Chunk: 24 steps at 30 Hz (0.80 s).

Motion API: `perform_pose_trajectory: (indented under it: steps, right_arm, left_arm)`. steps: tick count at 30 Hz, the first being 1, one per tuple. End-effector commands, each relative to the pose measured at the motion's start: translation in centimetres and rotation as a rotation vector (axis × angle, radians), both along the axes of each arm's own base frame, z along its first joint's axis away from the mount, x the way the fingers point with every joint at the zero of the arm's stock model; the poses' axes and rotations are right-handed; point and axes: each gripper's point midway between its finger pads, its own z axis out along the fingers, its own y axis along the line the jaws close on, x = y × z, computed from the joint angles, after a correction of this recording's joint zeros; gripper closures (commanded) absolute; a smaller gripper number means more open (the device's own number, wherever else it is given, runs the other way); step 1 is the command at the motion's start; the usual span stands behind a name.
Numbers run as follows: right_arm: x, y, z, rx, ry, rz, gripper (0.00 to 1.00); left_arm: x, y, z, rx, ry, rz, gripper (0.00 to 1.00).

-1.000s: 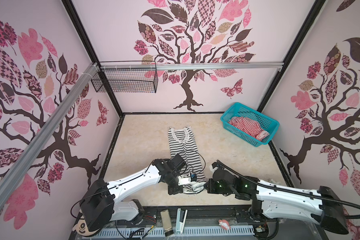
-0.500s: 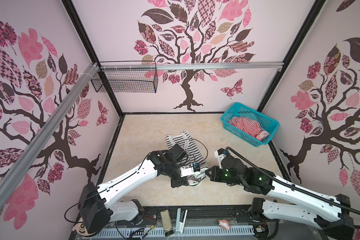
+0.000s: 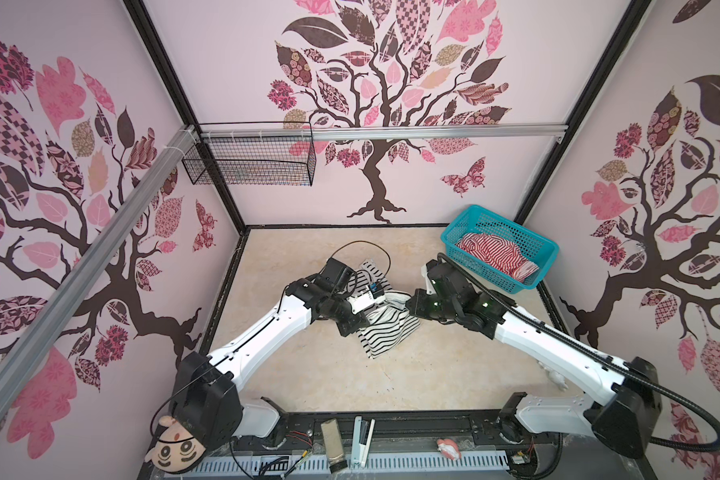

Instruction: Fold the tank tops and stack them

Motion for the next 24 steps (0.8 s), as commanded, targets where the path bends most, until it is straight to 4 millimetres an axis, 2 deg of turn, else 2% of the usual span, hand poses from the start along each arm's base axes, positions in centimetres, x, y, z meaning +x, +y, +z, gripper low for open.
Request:
perform_pose_trajectory:
  steps: [1,7,11,16,24]
  right_arm:
    - [2.2,1.6,-0.1,0.012,-0.010,0.086,1.00]
    - [6.1,3.2,-3.6,-0.020,0.059,0.146,1.00]
    - [7.9,4.2,-5.8,-0.022,0.104,0.188,1.00]
    - [9.4,5.6,-7.8,-0.028,0.140,0.242,1.00]
    - [11.1,6.0,-10.6,-0.042,0.198,0.263,1.00]
  left_arm:
    - [3.9,-0.4,0.0,0.010,-0.105,0.026,0.87]
    - [8.1,0.6,-3.4,0.060,-0.056,0.109,0.87]
    - [10.4,1.6,-5.3,0.106,-0.080,0.171,0.87]
    - [11.8,2.6,-7.3,0.165,-0.088,0.215,0.87]
    - [13.8,4.3,-9.0,0.186,-0.136,0.289,0.84]
